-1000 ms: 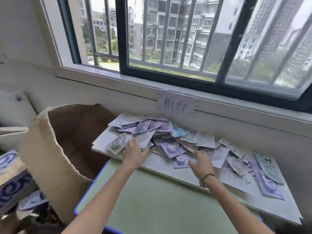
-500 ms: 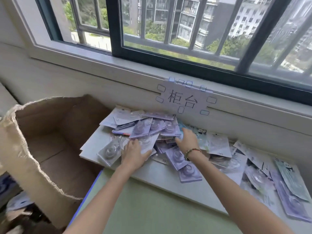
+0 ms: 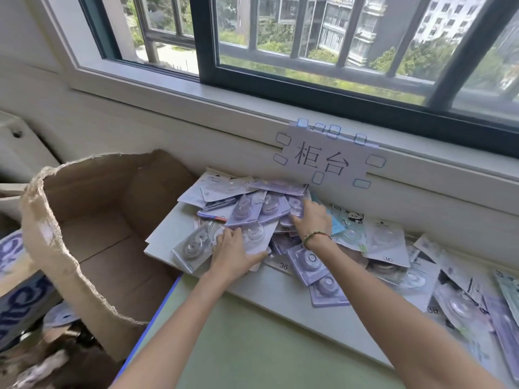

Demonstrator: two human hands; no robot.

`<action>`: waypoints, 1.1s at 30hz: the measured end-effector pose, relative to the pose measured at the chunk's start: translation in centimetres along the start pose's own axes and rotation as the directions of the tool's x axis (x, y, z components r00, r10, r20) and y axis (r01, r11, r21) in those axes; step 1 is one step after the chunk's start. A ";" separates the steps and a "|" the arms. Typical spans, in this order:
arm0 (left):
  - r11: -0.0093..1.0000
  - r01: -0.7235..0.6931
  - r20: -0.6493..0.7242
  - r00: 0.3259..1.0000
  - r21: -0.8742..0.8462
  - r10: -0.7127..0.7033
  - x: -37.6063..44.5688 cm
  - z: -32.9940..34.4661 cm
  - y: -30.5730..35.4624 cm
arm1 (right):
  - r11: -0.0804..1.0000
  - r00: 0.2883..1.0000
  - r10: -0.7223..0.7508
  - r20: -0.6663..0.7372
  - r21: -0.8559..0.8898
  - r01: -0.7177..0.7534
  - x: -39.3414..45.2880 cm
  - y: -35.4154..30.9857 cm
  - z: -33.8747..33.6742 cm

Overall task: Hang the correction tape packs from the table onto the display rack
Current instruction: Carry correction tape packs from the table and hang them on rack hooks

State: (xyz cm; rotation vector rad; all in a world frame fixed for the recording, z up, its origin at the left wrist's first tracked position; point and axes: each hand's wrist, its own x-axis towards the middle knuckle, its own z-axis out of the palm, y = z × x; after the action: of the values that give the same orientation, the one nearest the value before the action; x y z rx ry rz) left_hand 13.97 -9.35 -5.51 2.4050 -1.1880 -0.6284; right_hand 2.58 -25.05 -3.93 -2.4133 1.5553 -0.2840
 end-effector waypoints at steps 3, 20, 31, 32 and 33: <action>1.000 0.007 -0.008 1.000 0.016 -0.007 -0.6 0.3 0.4 | 1.000 1.000 0.020 -0.005 0.007 -0.020 -0.7 1.0 -0.3; 0.988 0.125 -0.167 0.980 0.090 -0.109 -1.2 2.3 3.2 | 0.946 0.944 0.314 0.104 0.054 -0.320 -5.2 4.1 -0.5; 0.983 0.160 -0.058 0.985 -0.085 -0.165 -1.5 2.7 3.6 | 0.951 0.933 0.308 0.187 -0.097 -0.294 -7.3 6.0 -0.7; 0.983 0.172 -0.064 0.982 -0.066 -0.176 -1.6 2.8 3.6 | 0.953 0.935 0.300 0.191 -0.101 -0.285 -7.6 6.2 -0.7; 0.982 0.185 -0.070 0.980 -0.037 -0.187 -1.6 3.0 3.4 | 0.955 0.937 0.294 0.190 -0.103 -0.279 -8.0 6.3 -0.8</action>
State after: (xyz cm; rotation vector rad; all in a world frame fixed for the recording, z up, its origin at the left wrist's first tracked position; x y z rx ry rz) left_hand 9.25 -10.39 -5.86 2.5095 -0.9251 -0.6034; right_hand -6.34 -20.35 -5.36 -2.1458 1.8163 0.0773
